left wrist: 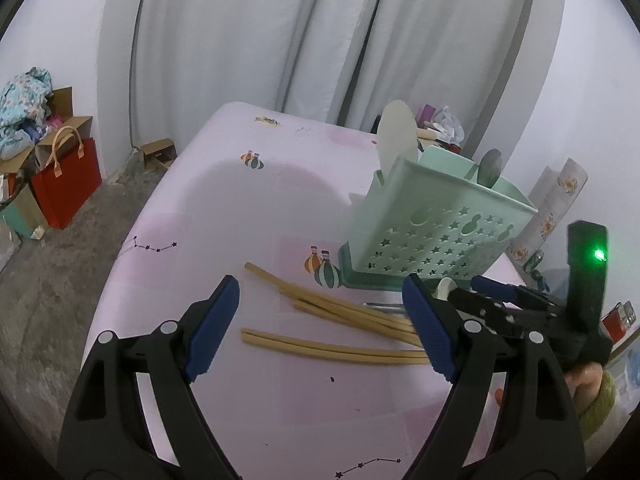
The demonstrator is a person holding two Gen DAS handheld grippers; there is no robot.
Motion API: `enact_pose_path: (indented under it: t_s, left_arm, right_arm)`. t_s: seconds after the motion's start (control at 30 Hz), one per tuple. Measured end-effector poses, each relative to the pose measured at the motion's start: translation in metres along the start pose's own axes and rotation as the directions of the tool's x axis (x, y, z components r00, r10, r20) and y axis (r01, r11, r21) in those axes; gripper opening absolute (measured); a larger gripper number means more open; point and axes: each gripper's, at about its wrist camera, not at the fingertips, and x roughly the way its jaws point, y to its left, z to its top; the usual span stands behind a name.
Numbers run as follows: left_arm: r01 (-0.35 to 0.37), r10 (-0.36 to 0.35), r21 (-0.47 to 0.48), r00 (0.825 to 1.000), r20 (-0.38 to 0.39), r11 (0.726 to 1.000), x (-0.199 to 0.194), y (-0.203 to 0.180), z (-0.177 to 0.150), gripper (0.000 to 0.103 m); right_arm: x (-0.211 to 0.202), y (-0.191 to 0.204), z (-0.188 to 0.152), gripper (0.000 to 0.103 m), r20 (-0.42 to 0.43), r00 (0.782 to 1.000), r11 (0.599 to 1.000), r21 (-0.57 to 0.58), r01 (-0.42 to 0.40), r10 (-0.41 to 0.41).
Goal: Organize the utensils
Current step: 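Reach the right gripper to the white ladle beside the basket and grasp, then lift the white ladle off the table with the right gripper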
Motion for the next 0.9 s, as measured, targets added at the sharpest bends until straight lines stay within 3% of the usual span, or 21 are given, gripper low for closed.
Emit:
enact_pose_path:
  t_s: [0.17, 0.5, 0.63, 0.9]
  left_arm:
    - [0.002, -0.002, -0.008, 1.000, -0.004, 1.000, 0.002, 0.003, 0.000, 0.080]
    - [0.003, -0.003, -0.016, 1.000, -0.012, 1.000, 0.005, 0.005, -0.002, 0.080]
    - [0.002, -0.002, -0.020, 1.000, -0.011, 1.000, 0.004, 0.005, -0.002, 0.080]
    - [-0.001, 0.000, -0.011, 1.000, -0.005, 1.000, 0.001, 0.003, -0.003, 0.080]
  right_arm:
    - [0.013, -0.015, 0.001, 0.063, -0.056, 0.998, 0.997, 0.070, -0.035, 0.039]
    - [0.015, -0.010, -0.005, 0.018, -0.082, 0.996, 0.999, 0.048, -0.015, 0.019]
    - [0.010, -0.006, -0.008, 0.005, -0.075, 0.997, 1.000, 0.018, -0.010, 0.011]
    - [-0.006, 0.012, -0.010, 0.003, -0.018, 1.000, 0.999, -0.029, -0.021, 0.020]
